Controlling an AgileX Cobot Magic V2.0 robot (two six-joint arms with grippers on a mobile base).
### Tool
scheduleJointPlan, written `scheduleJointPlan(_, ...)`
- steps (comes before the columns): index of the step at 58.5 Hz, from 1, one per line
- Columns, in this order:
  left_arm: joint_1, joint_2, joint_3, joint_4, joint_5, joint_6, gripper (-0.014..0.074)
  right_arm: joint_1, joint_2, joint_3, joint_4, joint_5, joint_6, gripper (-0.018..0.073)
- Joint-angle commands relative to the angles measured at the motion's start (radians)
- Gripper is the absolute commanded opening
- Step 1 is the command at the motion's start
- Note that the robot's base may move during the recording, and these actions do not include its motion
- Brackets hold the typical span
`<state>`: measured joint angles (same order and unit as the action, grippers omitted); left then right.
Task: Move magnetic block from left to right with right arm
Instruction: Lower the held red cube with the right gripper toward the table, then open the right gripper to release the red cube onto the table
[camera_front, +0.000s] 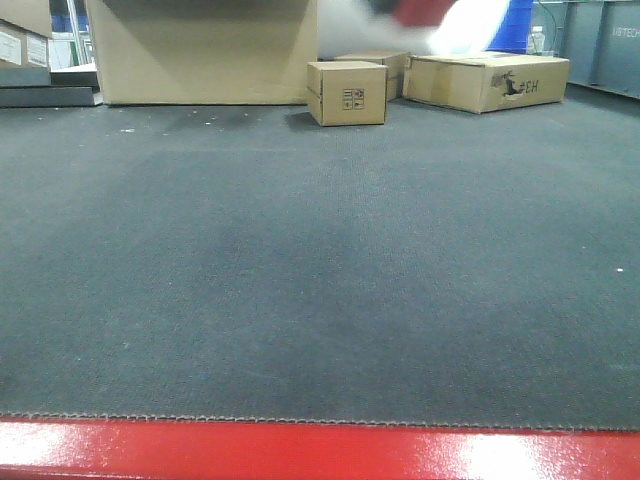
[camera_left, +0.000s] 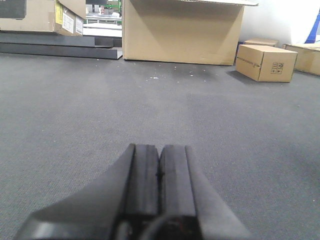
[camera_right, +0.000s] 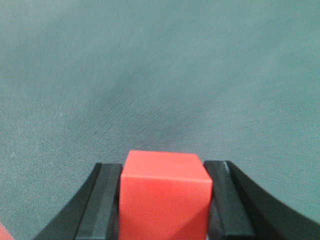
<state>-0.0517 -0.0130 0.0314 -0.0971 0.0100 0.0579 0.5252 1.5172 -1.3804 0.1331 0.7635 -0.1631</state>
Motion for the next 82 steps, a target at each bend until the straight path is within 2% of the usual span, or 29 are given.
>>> scheduleJointPlan(1, -0.008, -0.01, 0.011, -0.005, -0.091, -0.006, -0.0126, 0.005, 0.07, -0.09, 0.011, -0.014, -0.012, 0.0222)
scheduleJointPlan(18, -0.008, -0.01, 0.011, -0.005, -0.091, -0.006, -0.0126, 0.005, 0.3, -0.13, 0.011, -0.02, -0.012, 0.0222)
scheduleJointPlan(38, -0.008, -0.01, 0.011, -0.005, -0.091, -0.006, -0.0126, 0.005, 0.371, -0.13, 0.011, -0.018, -0.012, 0.0244)
scheduleJointPlan(43, -0.008, -0.01, 0.011, -0.005, -0.091, -0.006, -0.0126, 0.005, 0.371, -0.131, 0.011, -0.015, -0.012, 0.0332)
scheduleJointPlan(50, -0.008, -0.01, 0.011, -0.005, -0.091, -0.006, -0.0126, 0.005, 0.365, -0.132, 0.011, -0.011, -0.012, 0.0537)
scheduleJointPlan(55, -0.008, -0.01, 0.011, -0.005, -0.091, -0.006, -0.0126, 0.004, 0.352, -0.135, 0.01, -0.011, -0.012, 0.0648)
scheduleJointPlan(73, -0.008, -0.01, 0.011, -0.005, -0.091, -0.006, -0.0126, 0.002, 0.193, -0.13, 0.011, 0.025, 0.001, 0.0602)
scheduleJointPlan(76, -0.008, -0.01, 0.011, -0.005, -0.091, -0.006, -0.0126, 0.002, 0.147, -0.117, 0.011, 0.024, 0.005, 0.0557)
scheduleJointPlan(82, -0.008, -0.01, 0.011, -0.005, -0.091, -0.006, -0.0126, 0.002, 0.031, -0.054, 0.011, -0.012, 0.005, 0.0405)
